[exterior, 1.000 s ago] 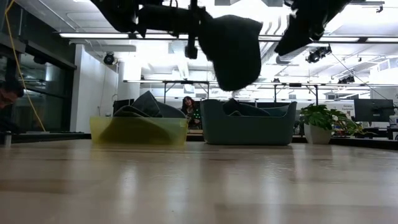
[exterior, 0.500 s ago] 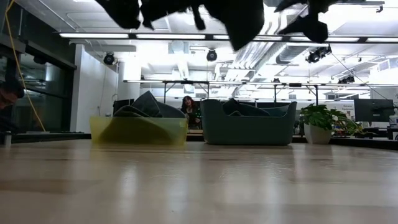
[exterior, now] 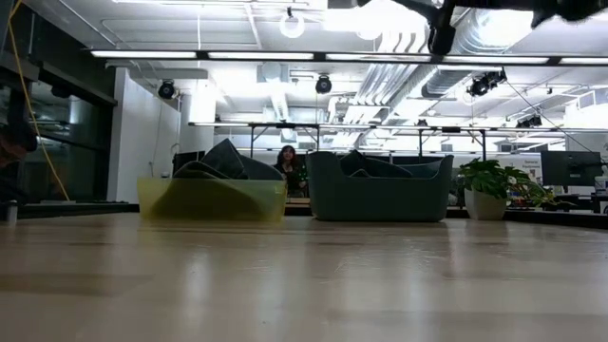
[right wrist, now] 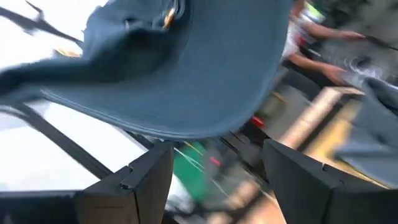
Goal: Pick & Place hat
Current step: Put the blue cap into the blue bin
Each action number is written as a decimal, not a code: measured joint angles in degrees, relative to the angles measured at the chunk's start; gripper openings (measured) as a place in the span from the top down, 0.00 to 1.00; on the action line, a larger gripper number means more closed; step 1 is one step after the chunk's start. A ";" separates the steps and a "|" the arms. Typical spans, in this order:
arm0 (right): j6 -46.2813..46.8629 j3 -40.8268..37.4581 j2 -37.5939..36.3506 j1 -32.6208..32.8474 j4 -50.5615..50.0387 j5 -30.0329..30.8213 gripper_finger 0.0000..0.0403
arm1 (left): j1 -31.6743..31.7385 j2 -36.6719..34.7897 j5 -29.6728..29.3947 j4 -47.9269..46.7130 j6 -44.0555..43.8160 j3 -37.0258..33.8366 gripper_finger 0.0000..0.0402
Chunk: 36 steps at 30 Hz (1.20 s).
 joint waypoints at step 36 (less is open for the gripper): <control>16.88 -7.91 31.67 -1.28 63.98 -5.32 0.40 | -0.07 0.00 3.63 -9.50 7.33 8.50 1.00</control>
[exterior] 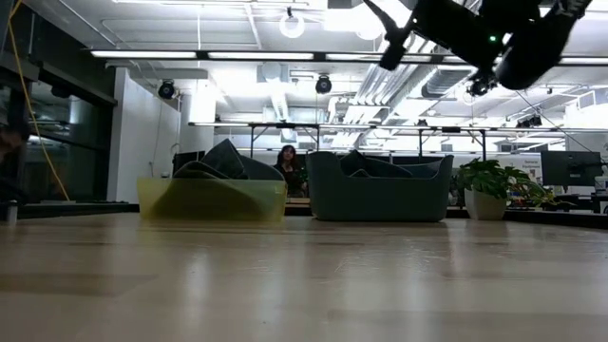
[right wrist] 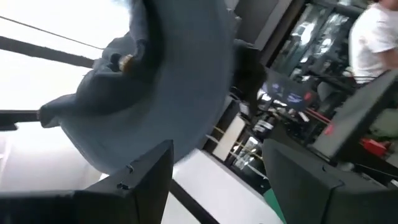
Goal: Pick & Place hat
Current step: Put the blue cap into the blue bin
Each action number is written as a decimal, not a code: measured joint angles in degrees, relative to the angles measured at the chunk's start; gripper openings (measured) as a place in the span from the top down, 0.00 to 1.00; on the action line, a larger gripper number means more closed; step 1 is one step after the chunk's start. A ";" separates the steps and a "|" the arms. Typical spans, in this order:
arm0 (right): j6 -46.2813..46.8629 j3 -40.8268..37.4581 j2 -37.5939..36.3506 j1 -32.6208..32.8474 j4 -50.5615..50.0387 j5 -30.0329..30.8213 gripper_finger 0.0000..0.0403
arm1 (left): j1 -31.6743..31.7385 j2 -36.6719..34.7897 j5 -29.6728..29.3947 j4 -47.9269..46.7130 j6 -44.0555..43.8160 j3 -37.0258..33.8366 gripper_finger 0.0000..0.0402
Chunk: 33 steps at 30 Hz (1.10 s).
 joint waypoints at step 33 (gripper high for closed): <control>1.51 7.87 1.04 -3.00 -2.19 -7.06 0.40 | 0.02 -0.07 -2.34 0.42 1.51 2.99 1.00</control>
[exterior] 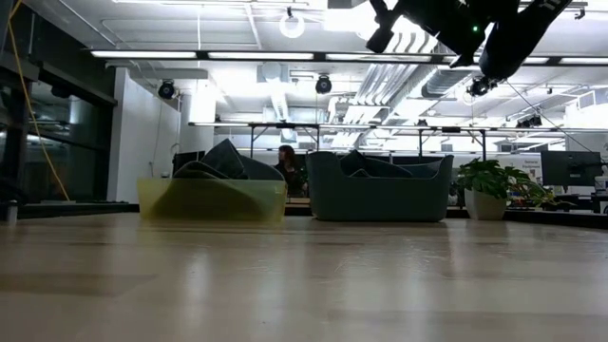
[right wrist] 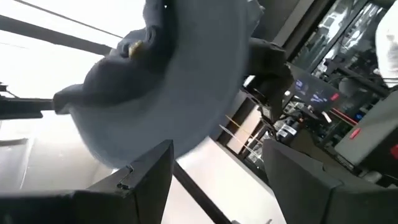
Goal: Pick & Place hat
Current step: Put the blue cap into the blue bin
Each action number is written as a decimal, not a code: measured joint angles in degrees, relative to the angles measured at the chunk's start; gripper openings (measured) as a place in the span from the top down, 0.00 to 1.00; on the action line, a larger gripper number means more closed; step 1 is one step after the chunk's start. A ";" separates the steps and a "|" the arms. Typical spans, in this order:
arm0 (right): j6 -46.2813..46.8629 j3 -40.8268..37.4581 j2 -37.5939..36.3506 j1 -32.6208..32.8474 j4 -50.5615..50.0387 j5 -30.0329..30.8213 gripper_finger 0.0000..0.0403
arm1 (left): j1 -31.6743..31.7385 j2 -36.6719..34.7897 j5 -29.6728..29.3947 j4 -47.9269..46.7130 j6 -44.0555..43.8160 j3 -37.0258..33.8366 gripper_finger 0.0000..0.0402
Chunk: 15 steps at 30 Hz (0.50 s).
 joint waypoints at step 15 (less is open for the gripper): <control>-1.47 5.36 -0.02 1.63 -4.75 0.67 0.40 | -0.02 0.13 -1.81 -2.11 1.68 -0.09 1.00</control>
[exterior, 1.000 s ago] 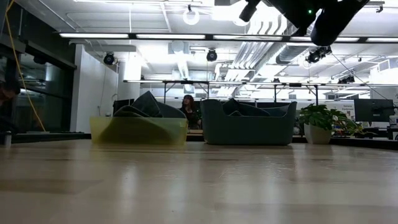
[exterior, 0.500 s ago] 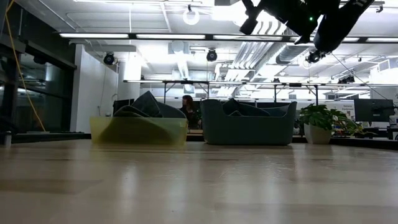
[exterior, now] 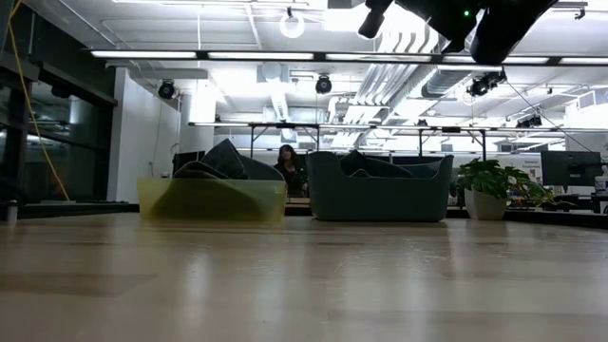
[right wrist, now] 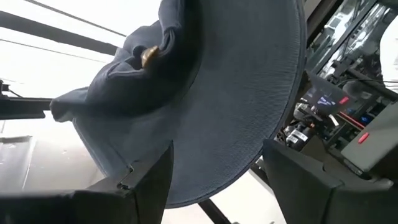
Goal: Pick & Place hat
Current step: Put the blue cap into the blue bin
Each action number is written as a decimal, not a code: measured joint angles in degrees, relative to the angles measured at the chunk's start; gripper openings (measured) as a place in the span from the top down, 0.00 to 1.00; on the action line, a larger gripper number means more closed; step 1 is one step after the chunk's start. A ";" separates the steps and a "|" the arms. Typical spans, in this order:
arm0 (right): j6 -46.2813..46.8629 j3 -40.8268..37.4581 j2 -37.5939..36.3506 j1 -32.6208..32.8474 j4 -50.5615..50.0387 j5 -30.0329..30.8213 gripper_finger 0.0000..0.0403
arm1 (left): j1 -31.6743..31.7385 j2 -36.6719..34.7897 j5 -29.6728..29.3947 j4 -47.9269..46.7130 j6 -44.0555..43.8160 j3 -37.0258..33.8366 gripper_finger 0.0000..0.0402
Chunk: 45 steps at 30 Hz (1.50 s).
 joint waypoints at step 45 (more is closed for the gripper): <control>7.53 -1.58 0.00 9.17 3.72 6.45 0.40 | 1.49 2.38 3.46 -0.34 2.32 0.07 1.00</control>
